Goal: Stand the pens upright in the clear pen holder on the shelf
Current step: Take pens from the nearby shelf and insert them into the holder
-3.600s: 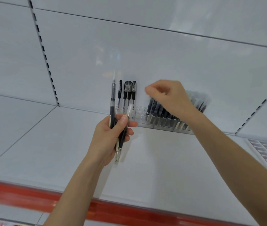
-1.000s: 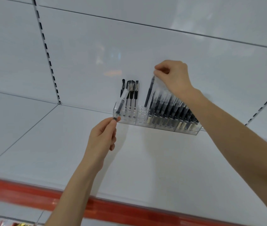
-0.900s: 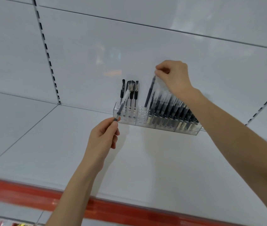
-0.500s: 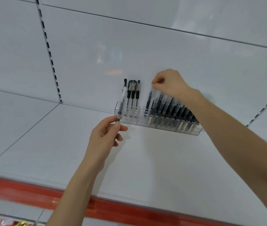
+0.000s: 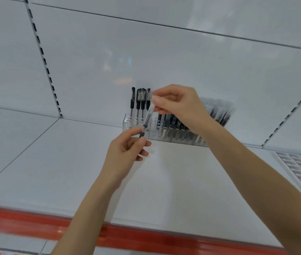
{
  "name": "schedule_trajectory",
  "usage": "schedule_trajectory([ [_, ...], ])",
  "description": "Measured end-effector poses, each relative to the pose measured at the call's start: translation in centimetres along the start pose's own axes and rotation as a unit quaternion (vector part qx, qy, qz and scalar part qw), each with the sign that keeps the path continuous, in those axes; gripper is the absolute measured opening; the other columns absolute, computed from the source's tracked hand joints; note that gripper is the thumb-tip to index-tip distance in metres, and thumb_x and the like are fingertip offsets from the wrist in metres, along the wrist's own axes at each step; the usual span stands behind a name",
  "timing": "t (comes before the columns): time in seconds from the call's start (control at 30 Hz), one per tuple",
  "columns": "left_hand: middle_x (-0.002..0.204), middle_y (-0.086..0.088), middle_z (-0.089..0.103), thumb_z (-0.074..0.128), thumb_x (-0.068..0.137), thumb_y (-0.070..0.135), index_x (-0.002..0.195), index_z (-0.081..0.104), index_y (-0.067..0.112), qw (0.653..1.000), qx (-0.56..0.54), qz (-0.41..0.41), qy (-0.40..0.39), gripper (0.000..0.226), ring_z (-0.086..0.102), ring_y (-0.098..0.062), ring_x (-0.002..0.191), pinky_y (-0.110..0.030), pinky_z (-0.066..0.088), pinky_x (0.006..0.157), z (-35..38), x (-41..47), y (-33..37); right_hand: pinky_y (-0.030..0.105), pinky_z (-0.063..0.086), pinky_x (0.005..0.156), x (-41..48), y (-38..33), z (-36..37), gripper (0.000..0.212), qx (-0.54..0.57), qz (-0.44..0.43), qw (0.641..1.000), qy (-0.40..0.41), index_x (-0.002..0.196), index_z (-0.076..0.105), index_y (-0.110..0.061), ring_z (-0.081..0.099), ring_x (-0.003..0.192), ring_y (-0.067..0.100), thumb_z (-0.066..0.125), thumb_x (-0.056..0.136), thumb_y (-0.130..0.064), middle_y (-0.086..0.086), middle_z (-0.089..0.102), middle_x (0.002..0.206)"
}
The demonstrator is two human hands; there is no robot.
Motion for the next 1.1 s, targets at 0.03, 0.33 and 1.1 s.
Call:
schedule_trajectory([
  [0.03,0.08,0.004,0.071,0.054,0.091,0.009,0.105,0.06,0.023,1.0,0.025,0.005,0.0,0.021,0.064,-0.009,0.069,-0.02,0.052,0.064,0.0,0.0,0.0,0.022,0.058,0.069,0.1,0.0,-0.3,0.008,-0.002,0.0,1.0,0.007,0.087,0.066,-0.015,0.068,0.069,0.013,0.066,0.081,-0.01,-0.002,0.069,0.073],
  [0.33,0.156,-0.007,0.01,0.025,0.091,0.061,0.143,0.02,0.023,0.743,0.653,-0.059,-0.138,0.065,0.005,-0.029,0.144,-0.054,0.015,0.112,-0.8,-0.8,-6.5,0.029,0.052,0.088,3.4,-0.2,-5.9,0.017,-0.177,-0.076,0.967,0.164,0.099,0.067,-0.008,0.063,0.08,0.01,0.063,0.083,-0.011,0.0,0.065,0.085],
  [1.1,0.154,-0.008,0.012,0.024,0.091,0.06,0.14,0.024,0.023,0.744,0.653,-0.051,-0.132,0.061,0.003,-0.03,0.144,-0.056,0.014,0.111,-0.7,-0.8,-6.8,0.034,0.043,0.089,3.9,2.5,-2.1,0.032,-0.384,-0.082,0.919,0.024,0.095,0.066,-0.001,0.057,0.096,0.022,0.05,0.092,-0.028,0.011,0.066,0.099],
])
Point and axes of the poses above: each hand's wrist, its own x-axis towards the middle knuckle, its own z-axis out of the palm, y = z × x, the point moved 8 cm from there along x, towards the middle knuckle
